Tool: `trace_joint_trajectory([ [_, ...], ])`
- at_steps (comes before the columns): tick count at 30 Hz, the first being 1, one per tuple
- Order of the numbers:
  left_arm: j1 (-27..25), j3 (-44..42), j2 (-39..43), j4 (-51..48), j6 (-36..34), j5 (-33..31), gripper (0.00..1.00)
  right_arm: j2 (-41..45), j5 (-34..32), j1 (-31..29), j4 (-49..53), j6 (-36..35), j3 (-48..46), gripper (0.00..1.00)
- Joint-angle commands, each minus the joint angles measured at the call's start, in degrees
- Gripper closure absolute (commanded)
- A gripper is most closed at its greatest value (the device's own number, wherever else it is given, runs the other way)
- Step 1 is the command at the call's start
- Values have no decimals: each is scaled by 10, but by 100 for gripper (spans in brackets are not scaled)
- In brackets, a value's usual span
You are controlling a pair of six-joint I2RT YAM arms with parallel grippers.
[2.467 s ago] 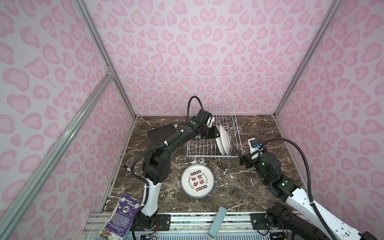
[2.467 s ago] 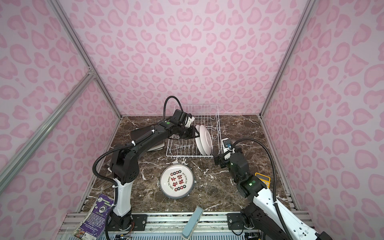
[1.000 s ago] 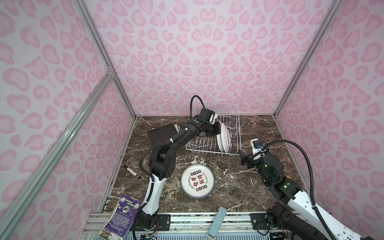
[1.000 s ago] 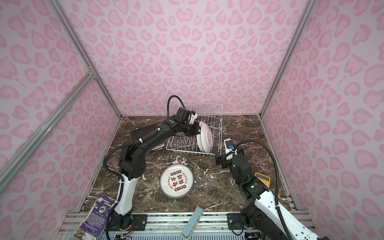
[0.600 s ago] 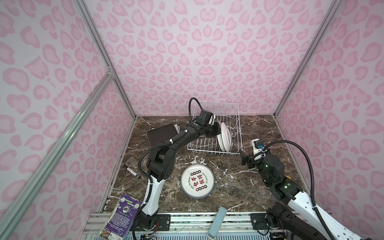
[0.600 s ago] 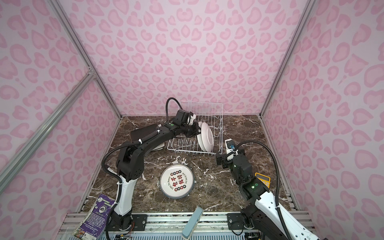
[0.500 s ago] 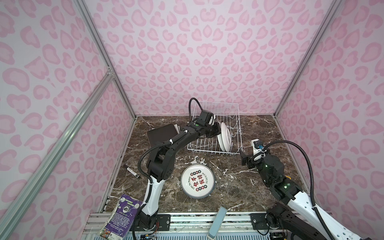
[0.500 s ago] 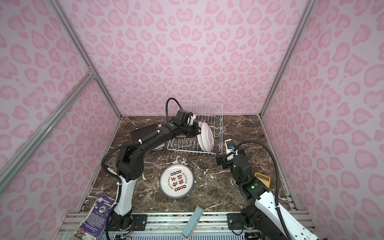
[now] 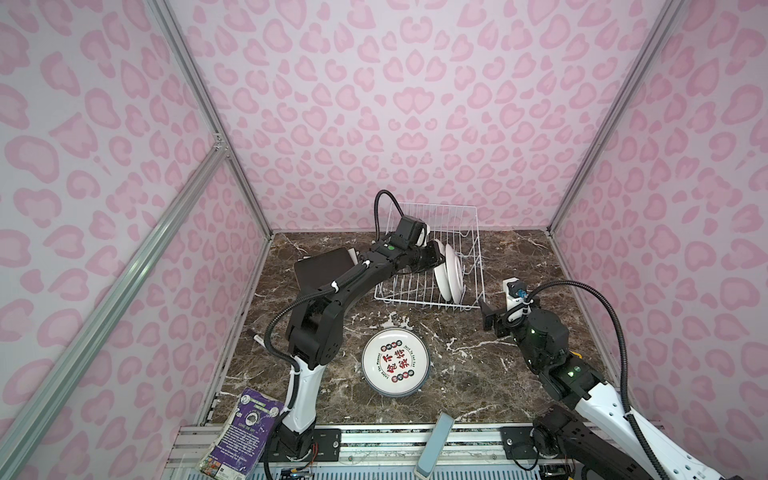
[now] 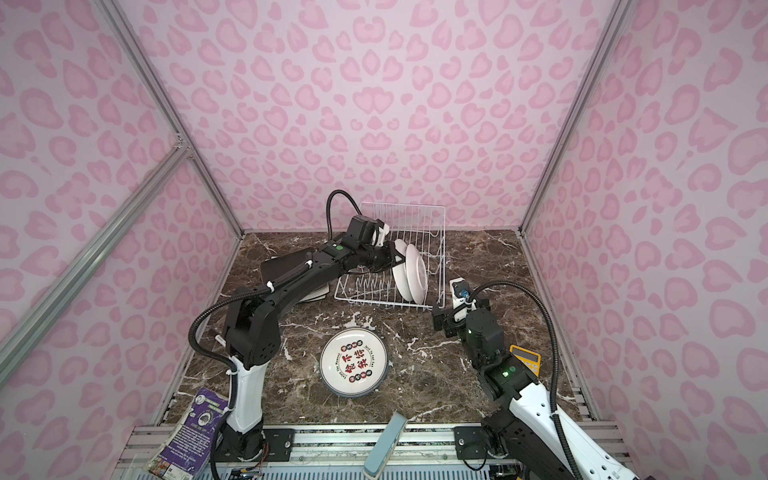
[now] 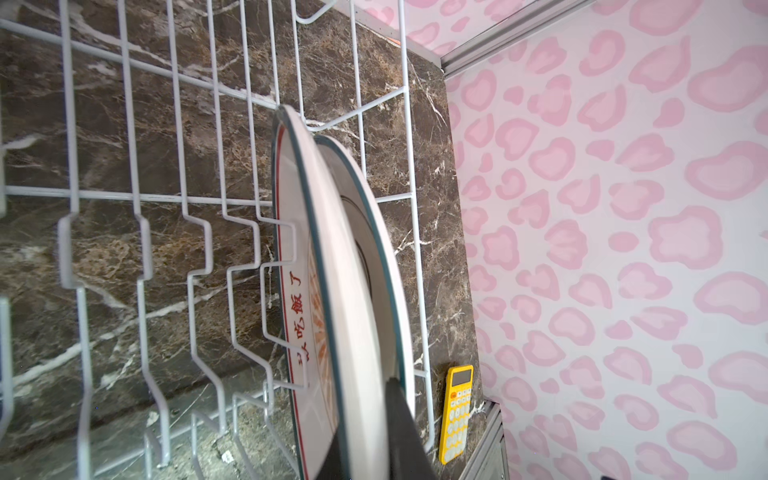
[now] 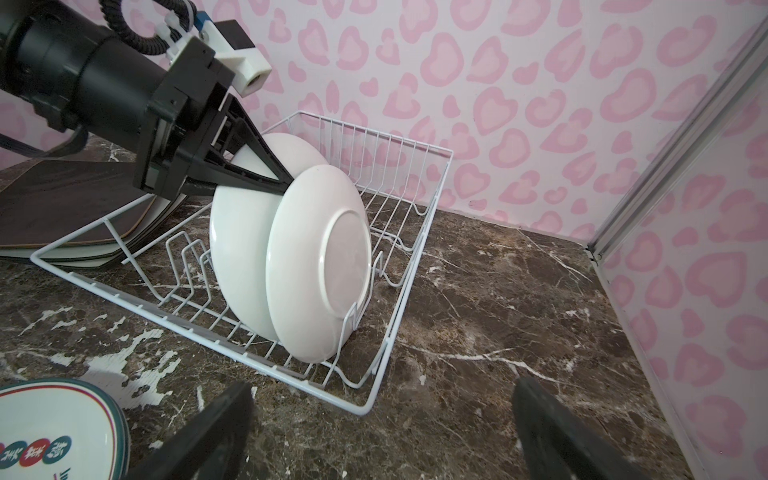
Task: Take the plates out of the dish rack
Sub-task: 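Lift the sunburst printed plate upward out of the rack slot with the left gripper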
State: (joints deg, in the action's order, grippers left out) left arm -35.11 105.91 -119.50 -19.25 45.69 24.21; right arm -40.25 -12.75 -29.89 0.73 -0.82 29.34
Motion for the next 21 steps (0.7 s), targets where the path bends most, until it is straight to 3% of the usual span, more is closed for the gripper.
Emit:
trace_joint_trajectory([
  [1, 1, -5, 23, 5, -11, 5, 96, 4, 2, 1, -5, 5, -2, 2],
  [21, 1, -43, 112, -29, -69, -35, 96, 13, 4, 0, 0, 18, 3, 2],
])
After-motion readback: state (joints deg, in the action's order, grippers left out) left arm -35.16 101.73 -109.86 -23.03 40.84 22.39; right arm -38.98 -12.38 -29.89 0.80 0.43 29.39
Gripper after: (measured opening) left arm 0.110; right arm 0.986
